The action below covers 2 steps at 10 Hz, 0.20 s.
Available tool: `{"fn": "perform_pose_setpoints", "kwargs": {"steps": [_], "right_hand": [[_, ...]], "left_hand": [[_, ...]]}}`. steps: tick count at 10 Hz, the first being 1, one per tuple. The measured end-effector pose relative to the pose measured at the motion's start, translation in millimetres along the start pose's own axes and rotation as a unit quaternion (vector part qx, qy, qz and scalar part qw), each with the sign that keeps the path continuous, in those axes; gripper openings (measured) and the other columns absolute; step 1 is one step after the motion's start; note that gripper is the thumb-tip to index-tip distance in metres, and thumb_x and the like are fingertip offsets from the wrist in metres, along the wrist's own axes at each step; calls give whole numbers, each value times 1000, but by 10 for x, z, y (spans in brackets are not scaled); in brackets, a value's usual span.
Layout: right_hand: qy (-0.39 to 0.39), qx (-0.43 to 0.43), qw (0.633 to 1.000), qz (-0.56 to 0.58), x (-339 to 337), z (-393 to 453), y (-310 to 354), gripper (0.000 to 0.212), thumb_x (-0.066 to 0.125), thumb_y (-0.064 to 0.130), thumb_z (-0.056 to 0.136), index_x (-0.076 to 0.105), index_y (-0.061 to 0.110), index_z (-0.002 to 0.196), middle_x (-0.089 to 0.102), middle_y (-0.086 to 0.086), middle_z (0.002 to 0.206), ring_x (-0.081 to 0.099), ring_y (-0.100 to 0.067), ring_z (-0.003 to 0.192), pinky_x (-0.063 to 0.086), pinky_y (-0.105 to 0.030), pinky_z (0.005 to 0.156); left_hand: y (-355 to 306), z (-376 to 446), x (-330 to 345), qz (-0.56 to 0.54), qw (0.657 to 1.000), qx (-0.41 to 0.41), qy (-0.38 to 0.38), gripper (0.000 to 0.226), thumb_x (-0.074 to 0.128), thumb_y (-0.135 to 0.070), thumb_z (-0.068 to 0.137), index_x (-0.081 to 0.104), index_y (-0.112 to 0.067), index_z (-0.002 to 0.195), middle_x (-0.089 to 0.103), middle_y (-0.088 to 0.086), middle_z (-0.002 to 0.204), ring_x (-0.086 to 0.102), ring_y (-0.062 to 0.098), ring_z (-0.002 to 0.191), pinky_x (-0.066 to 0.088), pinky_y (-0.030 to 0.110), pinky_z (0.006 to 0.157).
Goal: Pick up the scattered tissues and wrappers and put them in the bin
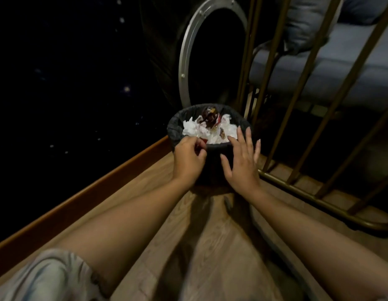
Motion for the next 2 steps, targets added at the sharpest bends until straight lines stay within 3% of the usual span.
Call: {"fn": "perform_pose_setpoints", "kwargs": {"steps": [1, 2], "right_hand": [[-13, 10, 1000, 0, -38, 177, 10, 51, 47, 38, 93, 39, 19, 140, 20, -6, 159, -2, -22, 150, 3, -58, 118], [-25, 41, 999, -1, -33, 265, 27, 47, 46, 39, 95, 43, 20, 137, 25, -5, 158, -3, -22, 150, 2, -58, 117]], "left_hand": [[-129, 284, 77, -11, 999, 38, 16, 21, 62, -5, 83, 70, -10, 102, 66, 5, 108, 60, 16, 102, 49, 29, 94], [-97, 452, 236, 59, 992, 25, 111, 36, 63, -23, 88, 63, -11, 122, 54, 8, 137, 42, 25, 134, 29, 37, 116]]}}
Point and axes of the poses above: each hand's wrist, its own z-axis towards the middle knuckle, its own x-axis out of the palm, y = z × x, the point moved 1 cm from there along z, towards the middle knuckle
